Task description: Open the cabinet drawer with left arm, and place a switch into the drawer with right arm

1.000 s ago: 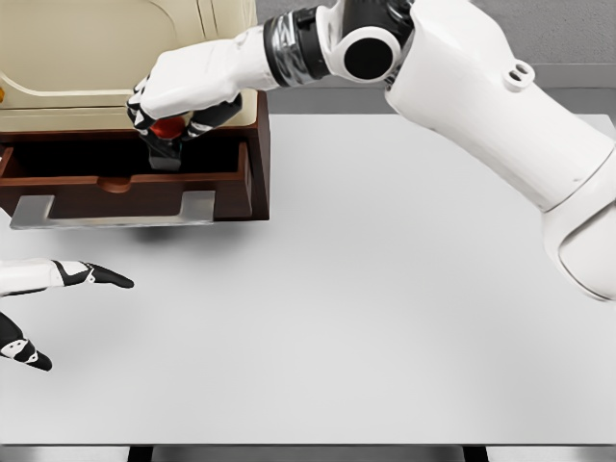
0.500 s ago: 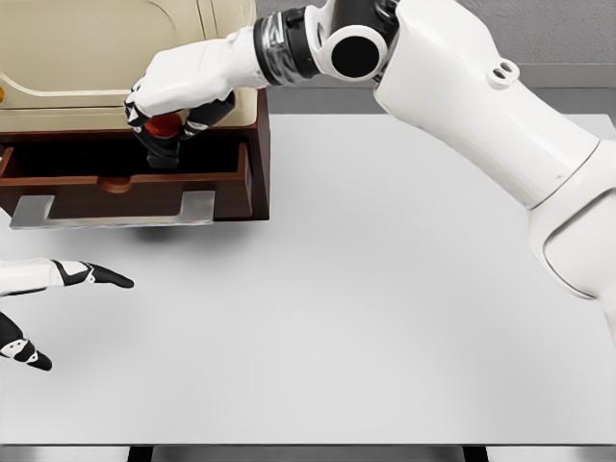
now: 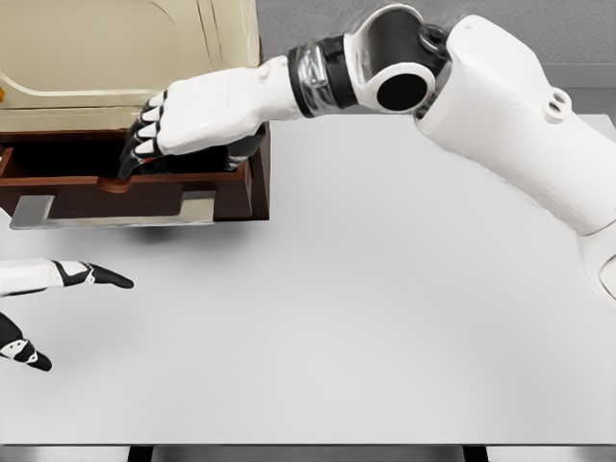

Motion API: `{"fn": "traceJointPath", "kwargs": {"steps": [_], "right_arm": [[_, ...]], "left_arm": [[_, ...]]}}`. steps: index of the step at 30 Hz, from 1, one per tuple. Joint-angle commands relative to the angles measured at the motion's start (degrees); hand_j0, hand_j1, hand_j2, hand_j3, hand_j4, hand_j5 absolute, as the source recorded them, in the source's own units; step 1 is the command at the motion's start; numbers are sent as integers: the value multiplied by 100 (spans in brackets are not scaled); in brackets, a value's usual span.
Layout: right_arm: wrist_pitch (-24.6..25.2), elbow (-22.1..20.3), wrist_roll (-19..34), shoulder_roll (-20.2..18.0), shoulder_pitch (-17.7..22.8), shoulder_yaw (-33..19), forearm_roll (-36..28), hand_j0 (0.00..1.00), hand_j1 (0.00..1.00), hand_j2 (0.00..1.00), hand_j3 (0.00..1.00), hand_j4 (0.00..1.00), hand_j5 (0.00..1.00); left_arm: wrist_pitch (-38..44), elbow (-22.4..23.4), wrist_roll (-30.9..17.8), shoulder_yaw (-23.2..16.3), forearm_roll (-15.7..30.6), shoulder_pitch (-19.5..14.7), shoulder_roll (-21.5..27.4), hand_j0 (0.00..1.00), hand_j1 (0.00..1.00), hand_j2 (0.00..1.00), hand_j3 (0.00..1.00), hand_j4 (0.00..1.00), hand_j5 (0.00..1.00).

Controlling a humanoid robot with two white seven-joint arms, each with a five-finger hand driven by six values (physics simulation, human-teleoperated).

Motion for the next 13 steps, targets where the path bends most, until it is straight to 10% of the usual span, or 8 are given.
{"fn": "traceJointPath", "kwargs": {"steps": [1, 3, 5, 13], "right_arm": [[0, -1168, 1, -1832, 129, -792, -313, 100, 100, 100, 100, 100, 100], [0, -1168, 1, -3028, 1518, -2428, -427, 100, 100, 100, 100, 100, 100], [0, -1080, 1, -3854, 2793, -2833, -418, 100, 100, 100, 100, 100, 100], [0, -526, 1, -4004, 3936, -3150, -366, 100, 100, 100, 100, 100, 100]], "left_arm": [[10, -1, 1, 17, 46, -3, 11, 100, 100, 100, 100, 100, 100], [10, -1, 1, 17, 46, -3, -15, 100, 100, 100, 100, 100, 100], [10, -1, 1, 17, 46, -3, -15, 100, 100, 100, 100, 100, 100], [10, -1, 1, 17, 46, 14, -59, 100, 100, 100, 100, 100, 100]]}}
